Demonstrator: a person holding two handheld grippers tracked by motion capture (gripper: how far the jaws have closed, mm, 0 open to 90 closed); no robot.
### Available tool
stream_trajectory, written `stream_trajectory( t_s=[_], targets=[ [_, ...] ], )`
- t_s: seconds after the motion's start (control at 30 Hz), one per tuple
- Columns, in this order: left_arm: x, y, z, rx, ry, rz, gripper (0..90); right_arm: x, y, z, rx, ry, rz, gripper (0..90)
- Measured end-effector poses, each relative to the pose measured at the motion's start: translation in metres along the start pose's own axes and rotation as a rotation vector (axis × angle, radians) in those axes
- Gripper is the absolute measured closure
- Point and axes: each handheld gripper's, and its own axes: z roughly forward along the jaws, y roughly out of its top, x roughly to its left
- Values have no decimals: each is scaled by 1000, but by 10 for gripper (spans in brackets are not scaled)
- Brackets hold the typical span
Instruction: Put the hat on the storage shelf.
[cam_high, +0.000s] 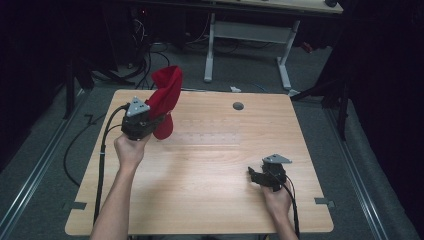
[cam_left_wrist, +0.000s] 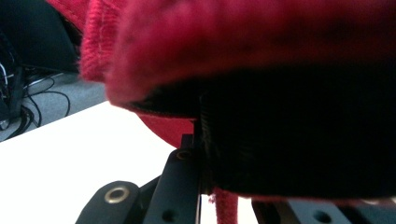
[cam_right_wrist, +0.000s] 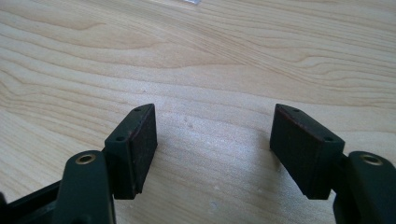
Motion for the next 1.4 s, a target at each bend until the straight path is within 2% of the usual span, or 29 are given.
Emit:
stream_trajectory(
  t_s=[0.17,0.33,0.7,0.83,0.93,1.03,1.13,1.3,1.4],
  targets=[
    [4,-1,4,-16,4,3,837,0,0,0,-1,1,-3,321],
    [6,-7,10,-9,13,31,836,0,0,0,0,2,-4,321],
    [17,-23,18,-14,33,9,835,1,0,0,0,6,-7,320],
    [19,-32,18,-6,35,16,834,1,0,0,2,7,-2,320],
    [23,-39,18,-3,39,-5,831,1,0,0,1,7,-3,320],
    [26,-41,14,-16,35,-52,829,1,0,0,1,6,-3,320],
    [27,-43,11,-11,42,-67,818,1,0,0,2,7,-3,320],
    [29,-46,5,9,63,-101,749,1,0,0,1,8,-5,320],
    [27,-45,3,9,75,-105,689,1,0,0,1,8,-5,319]
  ],
)
